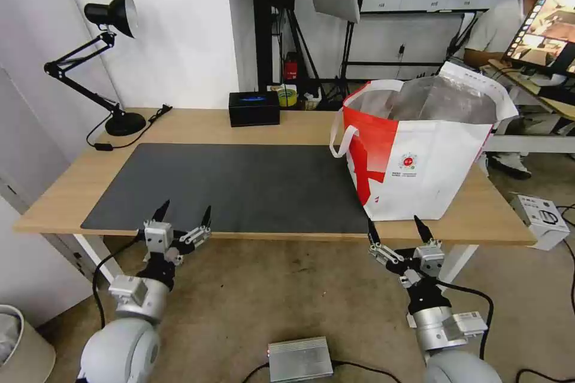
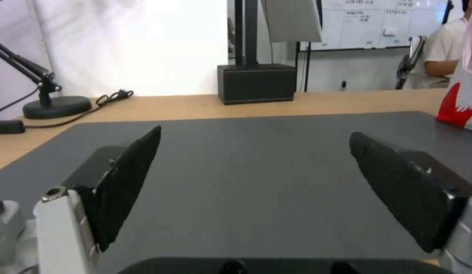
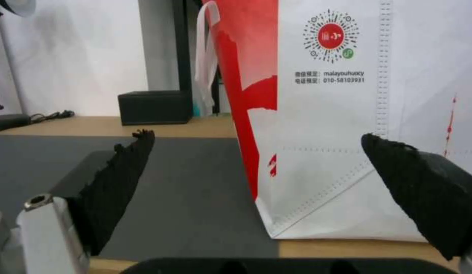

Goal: Pick up the trash from the table and place it into the takeout bag.

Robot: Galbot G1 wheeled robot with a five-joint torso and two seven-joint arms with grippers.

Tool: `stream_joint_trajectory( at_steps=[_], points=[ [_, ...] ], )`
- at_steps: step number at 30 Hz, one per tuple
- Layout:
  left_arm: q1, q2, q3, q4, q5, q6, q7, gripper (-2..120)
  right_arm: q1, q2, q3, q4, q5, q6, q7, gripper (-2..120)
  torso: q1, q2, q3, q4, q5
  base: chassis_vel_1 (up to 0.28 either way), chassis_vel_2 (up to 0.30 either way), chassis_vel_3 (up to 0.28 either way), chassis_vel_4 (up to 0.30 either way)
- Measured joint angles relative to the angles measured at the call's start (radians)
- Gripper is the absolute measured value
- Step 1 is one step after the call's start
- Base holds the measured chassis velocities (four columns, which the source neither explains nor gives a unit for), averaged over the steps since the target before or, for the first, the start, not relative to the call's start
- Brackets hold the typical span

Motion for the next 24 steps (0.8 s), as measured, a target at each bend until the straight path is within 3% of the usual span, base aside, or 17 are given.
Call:
stream_joint_trajectory(
  at_steps=[24],
  points=[
    [0.008, -0.018, 0.004, 0.018, 0.013, -0.043, 0.014, 100, 0.000, 0.000, 0.000, 0.000, 0.000, 0.000, 0.000, 100, 0.000, 0.000, 0.000, 0.0000, -0.0001, 0.000, 0.000, 0.000, 0.000]
  ],
)
